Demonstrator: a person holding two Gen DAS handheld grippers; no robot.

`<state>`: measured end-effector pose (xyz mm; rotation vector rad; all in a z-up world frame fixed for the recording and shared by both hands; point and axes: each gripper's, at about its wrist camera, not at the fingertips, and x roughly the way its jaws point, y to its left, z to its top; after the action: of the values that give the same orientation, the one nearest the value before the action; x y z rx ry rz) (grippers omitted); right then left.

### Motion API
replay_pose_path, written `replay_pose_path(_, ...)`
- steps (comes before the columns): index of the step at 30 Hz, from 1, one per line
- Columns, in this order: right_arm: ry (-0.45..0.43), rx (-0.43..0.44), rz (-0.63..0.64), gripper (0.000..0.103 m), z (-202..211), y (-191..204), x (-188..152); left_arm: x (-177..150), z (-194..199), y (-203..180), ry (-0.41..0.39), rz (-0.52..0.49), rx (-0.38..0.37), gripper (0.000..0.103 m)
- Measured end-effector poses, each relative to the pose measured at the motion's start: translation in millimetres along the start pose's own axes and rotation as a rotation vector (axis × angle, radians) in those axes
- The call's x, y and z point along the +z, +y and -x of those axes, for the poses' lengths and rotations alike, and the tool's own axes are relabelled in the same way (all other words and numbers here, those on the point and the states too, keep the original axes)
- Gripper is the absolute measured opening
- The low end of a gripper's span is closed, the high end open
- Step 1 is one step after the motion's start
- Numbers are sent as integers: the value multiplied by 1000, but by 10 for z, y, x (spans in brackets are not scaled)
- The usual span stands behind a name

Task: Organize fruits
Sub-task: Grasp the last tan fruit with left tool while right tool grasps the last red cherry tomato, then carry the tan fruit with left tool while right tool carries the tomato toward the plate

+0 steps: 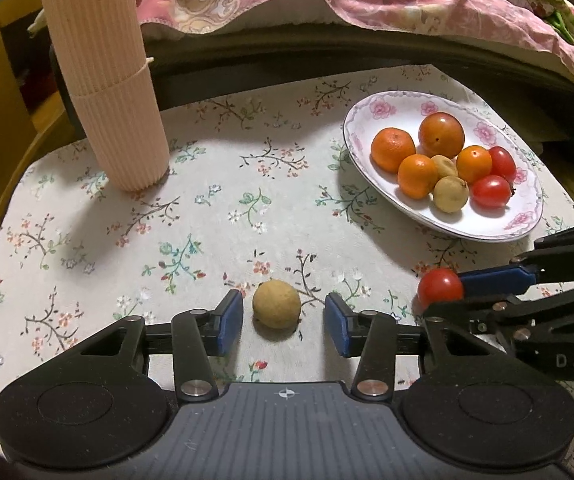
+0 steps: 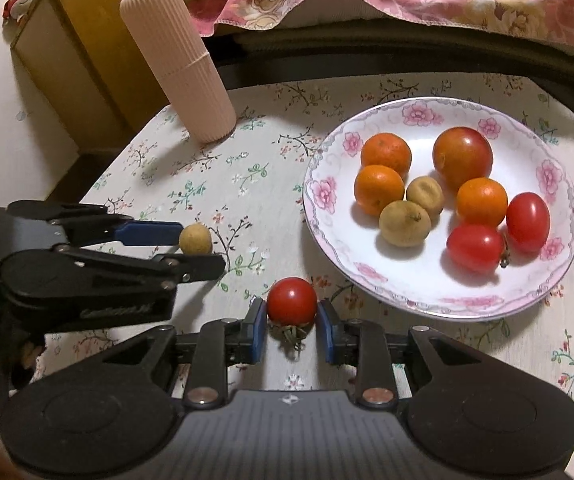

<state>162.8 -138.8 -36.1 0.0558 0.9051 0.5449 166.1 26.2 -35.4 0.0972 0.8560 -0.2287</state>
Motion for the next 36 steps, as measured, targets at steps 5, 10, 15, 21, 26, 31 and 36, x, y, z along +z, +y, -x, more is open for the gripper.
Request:
replay_pose_path(5,3,2,5,30,39,-11,-24,4,-2,-38,-9,-1,13,43)
replay_pose_path(10,12,-5,15,30,32,0,-4,-12,43,-88,10,-22,23,33)
replay_pose_path(15,20,-7,22,30,43,9,-22,-62,127,-162,25,-44,14,33)
replay_pose_path(21,15,-10,44,30,132,18,-59,-200,332,-269,69,-62,-17,33)
replay_pose_path(26,38,-7,76,30,253,70,-194,-400,543,-407,107,-84,-34,34)
replay_pose_path(31,68,-10,92,30,439,145,-420,-603,728,-514,154,-70,-42,34)
replay_pose_path(36,125,-21,76,30,608,224,-711,-748,795,-620,174,-97,-50,36)
